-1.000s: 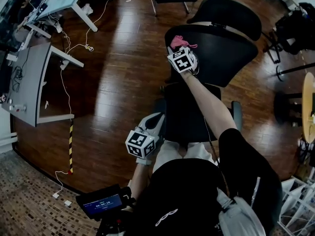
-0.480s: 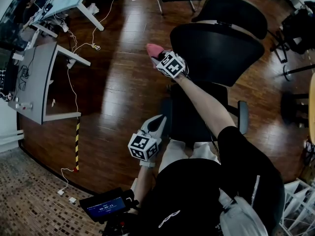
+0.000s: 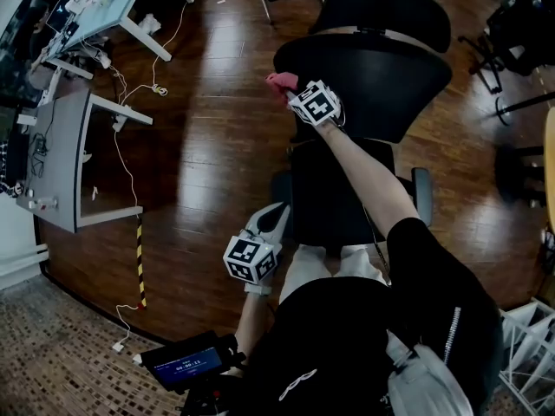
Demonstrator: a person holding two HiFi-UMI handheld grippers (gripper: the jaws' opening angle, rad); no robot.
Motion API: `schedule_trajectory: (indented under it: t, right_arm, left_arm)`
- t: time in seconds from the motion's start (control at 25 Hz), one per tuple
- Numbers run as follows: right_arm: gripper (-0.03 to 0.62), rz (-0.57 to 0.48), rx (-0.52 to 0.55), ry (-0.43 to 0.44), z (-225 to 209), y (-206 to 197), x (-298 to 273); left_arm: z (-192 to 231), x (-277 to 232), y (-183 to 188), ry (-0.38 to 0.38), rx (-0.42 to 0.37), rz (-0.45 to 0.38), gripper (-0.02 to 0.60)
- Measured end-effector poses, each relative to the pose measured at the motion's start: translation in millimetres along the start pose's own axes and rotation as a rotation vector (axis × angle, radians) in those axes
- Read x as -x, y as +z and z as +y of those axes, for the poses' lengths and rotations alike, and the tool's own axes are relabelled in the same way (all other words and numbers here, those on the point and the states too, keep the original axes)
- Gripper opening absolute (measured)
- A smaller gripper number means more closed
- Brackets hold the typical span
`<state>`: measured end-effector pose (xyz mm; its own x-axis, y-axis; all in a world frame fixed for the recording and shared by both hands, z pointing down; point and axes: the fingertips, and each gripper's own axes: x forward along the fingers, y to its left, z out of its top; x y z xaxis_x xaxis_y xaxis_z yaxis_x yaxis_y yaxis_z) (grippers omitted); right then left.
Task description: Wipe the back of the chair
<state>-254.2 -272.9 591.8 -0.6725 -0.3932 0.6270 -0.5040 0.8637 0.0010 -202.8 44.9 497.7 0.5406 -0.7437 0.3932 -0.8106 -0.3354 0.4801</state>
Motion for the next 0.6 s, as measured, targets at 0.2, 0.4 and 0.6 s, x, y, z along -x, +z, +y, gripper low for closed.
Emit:
schedule_trajectory:
  t: [0.2, 0.4, 0.6]
  right_arm:
    - [0.043, -0.017, -0.051, -0.014, -32, -19, 23]
    - [0.043, -0.028, -0.079, -0.045, -66, -39, 49]
    - [0.043, -0.036, -0.111, -0.085, -101, -63, 78]
  left_arm:
    - [-18, -24, 3, -0.019, -0.027, 0.025, -0.008]
    - [-34, -48, 4, -0.046, -0.041, 0.052, -0.008]
    - [-63, -77, 0, -0.1, -0.065, 0.091, -0.008]
